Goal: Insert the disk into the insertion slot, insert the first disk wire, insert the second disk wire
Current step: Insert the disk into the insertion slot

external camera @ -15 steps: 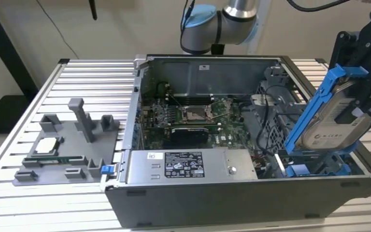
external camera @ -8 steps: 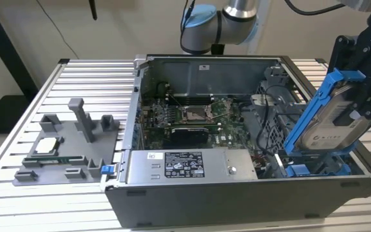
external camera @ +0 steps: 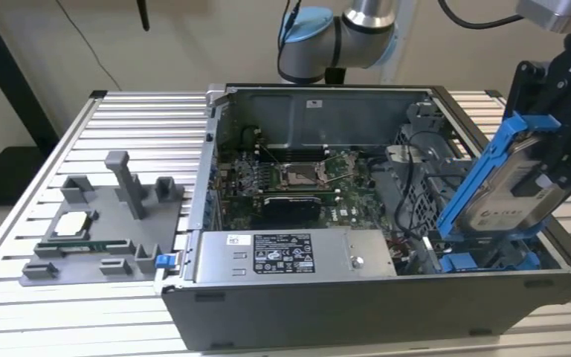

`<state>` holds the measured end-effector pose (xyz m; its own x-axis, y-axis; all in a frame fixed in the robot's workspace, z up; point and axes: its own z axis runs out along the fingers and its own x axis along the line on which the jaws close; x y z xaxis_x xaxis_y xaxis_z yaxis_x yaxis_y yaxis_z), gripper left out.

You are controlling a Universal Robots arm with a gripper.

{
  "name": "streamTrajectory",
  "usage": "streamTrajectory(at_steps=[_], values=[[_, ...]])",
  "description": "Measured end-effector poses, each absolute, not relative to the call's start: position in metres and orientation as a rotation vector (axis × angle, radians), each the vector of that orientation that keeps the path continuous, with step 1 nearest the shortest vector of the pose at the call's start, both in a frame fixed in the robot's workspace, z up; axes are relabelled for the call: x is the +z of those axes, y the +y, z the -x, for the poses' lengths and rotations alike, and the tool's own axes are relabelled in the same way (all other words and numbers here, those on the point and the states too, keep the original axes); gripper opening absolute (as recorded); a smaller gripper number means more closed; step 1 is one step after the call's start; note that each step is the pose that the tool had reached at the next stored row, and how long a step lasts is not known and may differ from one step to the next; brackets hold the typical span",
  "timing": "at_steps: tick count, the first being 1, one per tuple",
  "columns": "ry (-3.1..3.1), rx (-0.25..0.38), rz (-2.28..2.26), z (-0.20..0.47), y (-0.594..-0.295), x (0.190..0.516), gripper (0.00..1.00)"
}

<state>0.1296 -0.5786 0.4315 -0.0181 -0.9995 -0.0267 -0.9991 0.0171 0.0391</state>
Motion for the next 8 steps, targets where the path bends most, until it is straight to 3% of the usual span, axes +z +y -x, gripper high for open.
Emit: streamTrajectory(at_steps=[8], values=[[-2.242, -0.084, -2.197, -0.1314, -0.5783, 0.4226, 0.00]])
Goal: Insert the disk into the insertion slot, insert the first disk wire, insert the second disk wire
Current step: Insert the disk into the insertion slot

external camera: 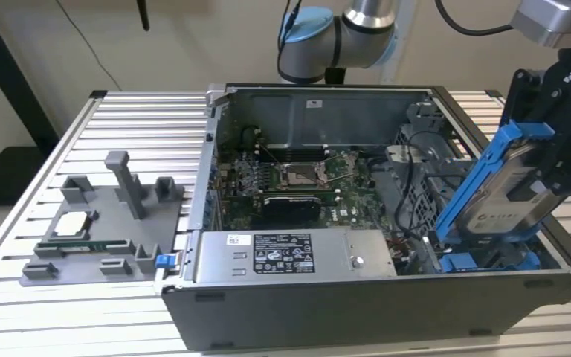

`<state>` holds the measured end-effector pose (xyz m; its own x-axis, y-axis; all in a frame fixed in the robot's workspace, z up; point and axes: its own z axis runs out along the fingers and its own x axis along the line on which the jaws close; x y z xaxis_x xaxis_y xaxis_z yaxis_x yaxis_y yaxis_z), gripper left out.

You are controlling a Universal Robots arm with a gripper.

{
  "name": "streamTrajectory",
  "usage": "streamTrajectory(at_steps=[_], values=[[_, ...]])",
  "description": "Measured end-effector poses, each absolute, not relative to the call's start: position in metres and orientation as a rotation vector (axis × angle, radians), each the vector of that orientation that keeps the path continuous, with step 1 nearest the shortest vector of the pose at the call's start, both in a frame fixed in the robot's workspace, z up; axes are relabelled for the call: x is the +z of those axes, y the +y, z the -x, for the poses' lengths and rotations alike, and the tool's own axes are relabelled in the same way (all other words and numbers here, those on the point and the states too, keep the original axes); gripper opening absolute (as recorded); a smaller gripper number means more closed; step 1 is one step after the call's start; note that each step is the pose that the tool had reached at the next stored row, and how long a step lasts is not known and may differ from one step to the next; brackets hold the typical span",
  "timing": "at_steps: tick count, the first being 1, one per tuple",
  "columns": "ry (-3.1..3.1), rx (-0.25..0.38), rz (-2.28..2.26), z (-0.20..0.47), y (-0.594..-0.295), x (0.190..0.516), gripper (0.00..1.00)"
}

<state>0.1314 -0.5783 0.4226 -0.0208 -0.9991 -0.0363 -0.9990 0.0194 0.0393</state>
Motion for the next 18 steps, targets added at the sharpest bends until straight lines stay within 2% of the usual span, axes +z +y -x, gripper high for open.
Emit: streamTrajectory(at_steps=[18], values=[[-2.261, -0.085, -2.179, -0.133, -0.578, 0.406, 0.00]])
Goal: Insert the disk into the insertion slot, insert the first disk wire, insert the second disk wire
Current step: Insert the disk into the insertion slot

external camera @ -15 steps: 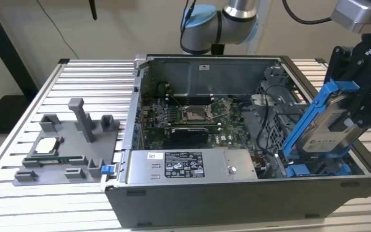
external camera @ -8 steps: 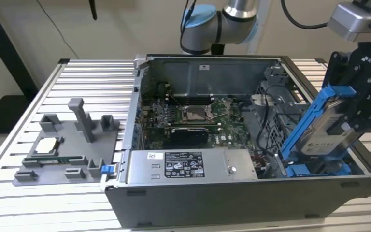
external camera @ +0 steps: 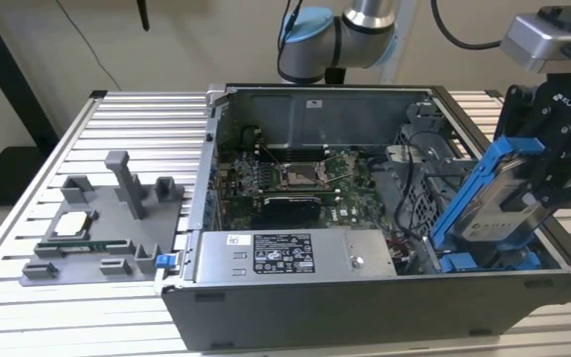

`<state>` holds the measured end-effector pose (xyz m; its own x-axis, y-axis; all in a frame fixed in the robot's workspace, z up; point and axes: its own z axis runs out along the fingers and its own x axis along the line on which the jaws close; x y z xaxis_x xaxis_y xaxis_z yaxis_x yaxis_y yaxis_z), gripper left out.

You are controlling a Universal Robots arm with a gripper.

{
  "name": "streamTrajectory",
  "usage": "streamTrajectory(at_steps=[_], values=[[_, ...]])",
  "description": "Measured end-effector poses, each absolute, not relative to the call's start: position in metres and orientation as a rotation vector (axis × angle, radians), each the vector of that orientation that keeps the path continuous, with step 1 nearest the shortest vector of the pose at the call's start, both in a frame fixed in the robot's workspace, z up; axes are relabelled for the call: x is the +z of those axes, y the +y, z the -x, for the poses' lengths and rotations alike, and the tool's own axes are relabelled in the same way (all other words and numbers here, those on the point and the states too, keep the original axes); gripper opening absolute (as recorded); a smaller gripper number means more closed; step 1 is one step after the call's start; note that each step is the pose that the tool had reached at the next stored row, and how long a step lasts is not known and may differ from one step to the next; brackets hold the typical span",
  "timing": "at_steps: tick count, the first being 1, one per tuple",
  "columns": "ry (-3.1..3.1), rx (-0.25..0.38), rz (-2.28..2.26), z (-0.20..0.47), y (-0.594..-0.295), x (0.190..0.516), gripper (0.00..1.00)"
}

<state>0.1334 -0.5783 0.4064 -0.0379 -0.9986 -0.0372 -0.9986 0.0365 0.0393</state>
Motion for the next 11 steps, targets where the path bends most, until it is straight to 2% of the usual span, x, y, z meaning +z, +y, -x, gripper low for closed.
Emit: streamTrajectory(at_steps=[11], values=[[-2.278, -0.085, -2.162, -0.1334, -0.5780, 0.3984, 0.00]])
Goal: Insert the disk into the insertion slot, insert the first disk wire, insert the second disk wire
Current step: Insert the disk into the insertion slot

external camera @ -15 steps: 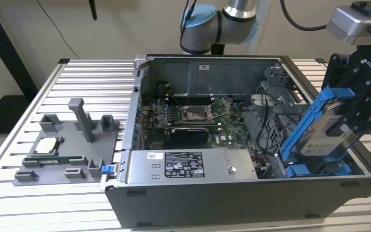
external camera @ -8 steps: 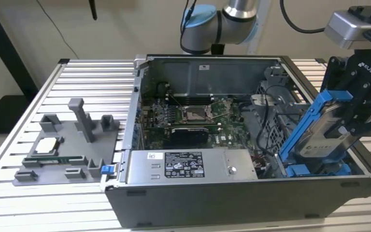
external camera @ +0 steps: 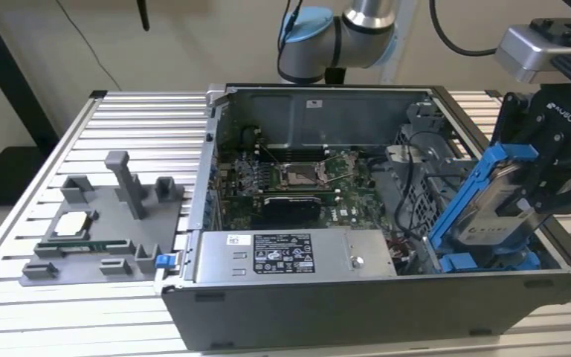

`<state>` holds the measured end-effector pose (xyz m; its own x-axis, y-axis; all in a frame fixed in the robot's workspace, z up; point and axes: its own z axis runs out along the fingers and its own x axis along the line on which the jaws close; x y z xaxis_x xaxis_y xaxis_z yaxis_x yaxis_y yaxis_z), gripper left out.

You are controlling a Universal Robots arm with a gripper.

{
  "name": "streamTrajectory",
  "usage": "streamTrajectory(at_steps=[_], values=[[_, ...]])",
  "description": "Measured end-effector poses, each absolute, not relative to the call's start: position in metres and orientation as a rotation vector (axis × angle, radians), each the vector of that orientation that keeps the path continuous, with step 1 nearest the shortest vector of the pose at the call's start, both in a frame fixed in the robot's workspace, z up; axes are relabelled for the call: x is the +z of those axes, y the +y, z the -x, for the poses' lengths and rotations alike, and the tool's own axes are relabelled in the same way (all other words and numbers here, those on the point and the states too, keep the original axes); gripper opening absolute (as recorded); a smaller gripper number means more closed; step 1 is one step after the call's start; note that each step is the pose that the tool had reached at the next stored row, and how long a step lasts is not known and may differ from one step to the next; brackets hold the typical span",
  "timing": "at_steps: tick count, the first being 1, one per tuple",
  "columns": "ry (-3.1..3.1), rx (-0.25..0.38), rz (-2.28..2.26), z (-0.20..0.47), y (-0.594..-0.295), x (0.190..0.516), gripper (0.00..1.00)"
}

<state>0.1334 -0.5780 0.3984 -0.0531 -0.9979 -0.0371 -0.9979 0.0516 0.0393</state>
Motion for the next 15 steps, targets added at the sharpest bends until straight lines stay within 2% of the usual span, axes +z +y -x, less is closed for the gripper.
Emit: streamTrajectory(at_steps=[15], values=[[-2.309, -0.085, -2.130, -0.133, -0.574, 0.382, 0.00]])
